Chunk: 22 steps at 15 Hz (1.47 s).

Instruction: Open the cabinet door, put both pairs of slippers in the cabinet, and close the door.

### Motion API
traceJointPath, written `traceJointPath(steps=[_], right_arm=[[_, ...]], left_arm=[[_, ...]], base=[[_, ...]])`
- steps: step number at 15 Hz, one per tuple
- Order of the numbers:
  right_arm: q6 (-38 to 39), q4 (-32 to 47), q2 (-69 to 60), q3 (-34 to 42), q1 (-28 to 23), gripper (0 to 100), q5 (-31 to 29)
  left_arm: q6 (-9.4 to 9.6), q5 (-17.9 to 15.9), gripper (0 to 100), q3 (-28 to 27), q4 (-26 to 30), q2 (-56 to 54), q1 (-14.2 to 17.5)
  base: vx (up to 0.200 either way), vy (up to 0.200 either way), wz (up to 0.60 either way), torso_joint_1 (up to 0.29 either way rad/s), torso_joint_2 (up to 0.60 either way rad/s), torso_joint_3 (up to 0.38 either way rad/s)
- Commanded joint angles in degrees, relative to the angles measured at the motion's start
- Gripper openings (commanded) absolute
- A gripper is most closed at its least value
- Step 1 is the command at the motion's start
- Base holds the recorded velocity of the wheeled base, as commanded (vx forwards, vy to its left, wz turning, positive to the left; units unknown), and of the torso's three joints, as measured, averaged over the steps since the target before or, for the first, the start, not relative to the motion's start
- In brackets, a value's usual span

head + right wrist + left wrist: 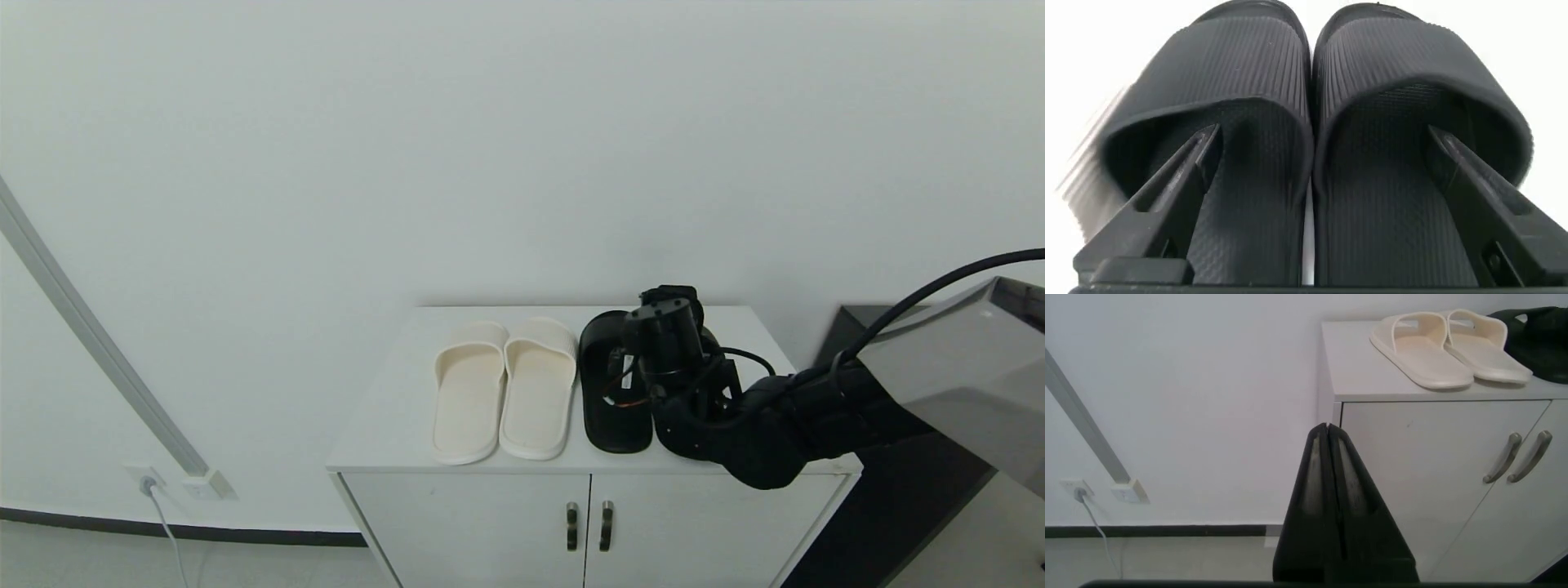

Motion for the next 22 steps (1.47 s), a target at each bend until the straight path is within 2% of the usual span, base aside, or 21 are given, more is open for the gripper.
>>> traceJointPath(steps=[1,4,9,10,17,20,21,22], right_arm=[[0.0,0.0,0.9,-0.5,-0.2,100,0.0],[-1.6,0.0,4.1,-5.4,-1.6,100,0.0],[-2.9,-0.2,5.3,-6.9,-2.8,100,0.0],[-3.1,-0.1,5.3,-6.9,-2.8,0,0.0],[-3.1,-0.1,4.9,-6.8,-2.8,0,0.0],[-3.5,0.0,1.0,-5.9,-2.7,0,0.5],[-4.0,0.0,-0.5,-4.8,-2.5,0,1.0],[-5.0,-1.1,-4.5,-0.7,-2.0,0,5.7]], left_arm=[[-0.01,0.0,0,0.1,0.0,0.1,0.0],[-0.1,0.0,0,0.0,0.0,0.1,0.0],[-0.19,0.0,0,0.0,0.0,0.1,0.0],[-0.19,-0.1,0,0.0,0.0,0.1,0.0],[-0.19,0.0,0,0.0,0.0,0.1,0.0],[-0.1,0.0,0,0.0,0.0,0.1,0.0],[-0.1,-0.1,0,0.0,0.0,0.1,0.0],[-0.1,-0.1,0,0.0,0.0,0.1,0.0]], base=[[0.0,0.0,0.0,0.0,0.0,0.0],[0.0,0.0,0.0,0.0,0.0,0.0],[0.0,0.0,0.0,0.0,0.0,0.0],[0.0,0.0,0.0,0.0,0.0,0.0],[0.0,0.0,0.0,0.0,0.0,0.0],[0.0,0.0,0.0,0.0,0.0,0.0],[0.0,0.0,0.0,0.0,0.0,0.0],[0.0,0.0,0.0,0.0,0.0,0.0]])
